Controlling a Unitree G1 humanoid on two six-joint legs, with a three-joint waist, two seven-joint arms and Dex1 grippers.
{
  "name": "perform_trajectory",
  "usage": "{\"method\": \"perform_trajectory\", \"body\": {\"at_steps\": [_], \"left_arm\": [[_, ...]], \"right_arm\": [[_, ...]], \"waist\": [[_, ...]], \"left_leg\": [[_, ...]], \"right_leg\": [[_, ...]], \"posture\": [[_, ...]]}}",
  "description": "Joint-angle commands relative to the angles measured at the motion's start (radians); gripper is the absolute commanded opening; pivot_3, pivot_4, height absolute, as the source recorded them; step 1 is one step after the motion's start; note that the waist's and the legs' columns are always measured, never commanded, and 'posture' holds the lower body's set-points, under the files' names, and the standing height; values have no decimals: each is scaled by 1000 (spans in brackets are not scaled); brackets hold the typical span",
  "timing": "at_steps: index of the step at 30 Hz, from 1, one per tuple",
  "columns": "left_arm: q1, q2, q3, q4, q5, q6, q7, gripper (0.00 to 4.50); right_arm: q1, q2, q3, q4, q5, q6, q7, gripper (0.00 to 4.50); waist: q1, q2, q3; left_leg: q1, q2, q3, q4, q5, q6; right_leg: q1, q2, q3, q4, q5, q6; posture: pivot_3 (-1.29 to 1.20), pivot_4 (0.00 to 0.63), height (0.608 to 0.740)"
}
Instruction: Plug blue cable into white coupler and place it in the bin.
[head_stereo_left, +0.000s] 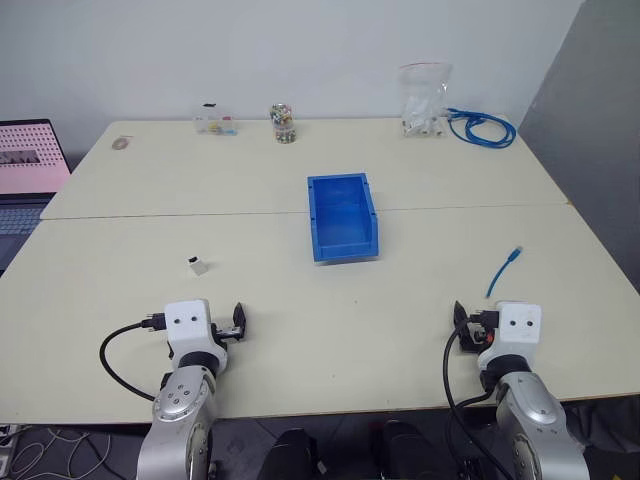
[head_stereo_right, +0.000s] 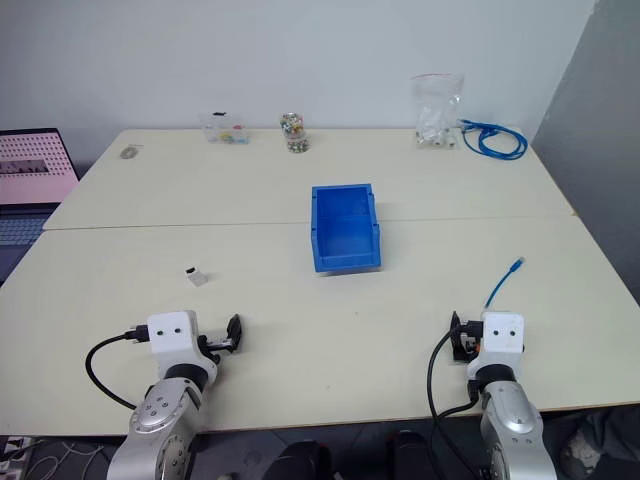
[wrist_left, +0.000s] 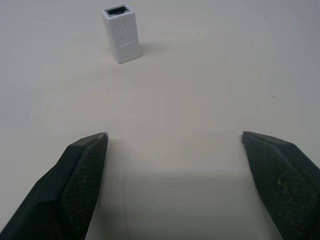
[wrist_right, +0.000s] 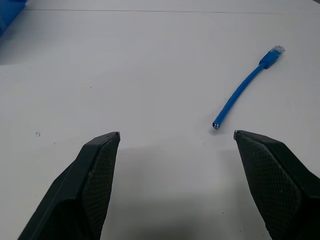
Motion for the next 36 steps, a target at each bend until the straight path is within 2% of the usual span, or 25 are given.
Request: {"method": "perform_trajectory", "body": {"at_steps": [1, 23, 31, 36], "left_arm": [[0, 9, -3, -41, 9, -21, -7, 4500], [-13, -6, -43, -34, 5, -47, -33, 4500], [-154, 59, -86, -26, -19, -18, -123, 4500], [-394, 185, -211, 30, -74, 3, -380, 4500]], "right_arm": [[1, 1, -11, -41, 1, -14, -8, 3872], [3, -8, -25, -45, -14, -15, -13, 3872], [-5, -18, -63, -70, -17, 0, -24, 3872], [-162, -57, -170, -71, 20, 109, -56, 3872]], "waist": [[0, 0, 0], [0, 0, 0], [1, 0, 0], [1, 0, 1]], "left_leg": [[0, 0, 0, 0, 0, 0], [0, 0, 0, 0, 0, 0], [0, 0, 0, 0, 0, 0], [0, 0, 1, 1, 0, 0]], "right_leg": [[0, 0, 0, 0, 0, 0], [0, 0, 0, 0, 0, 0], [0, 0, 0, 0, 0, 0], [0, 0, -1, 1, 0, 0]], "posture": [[0, 150, 740], [0, 150, 740], [0, 150, 740], [0, 150, 740]]}}
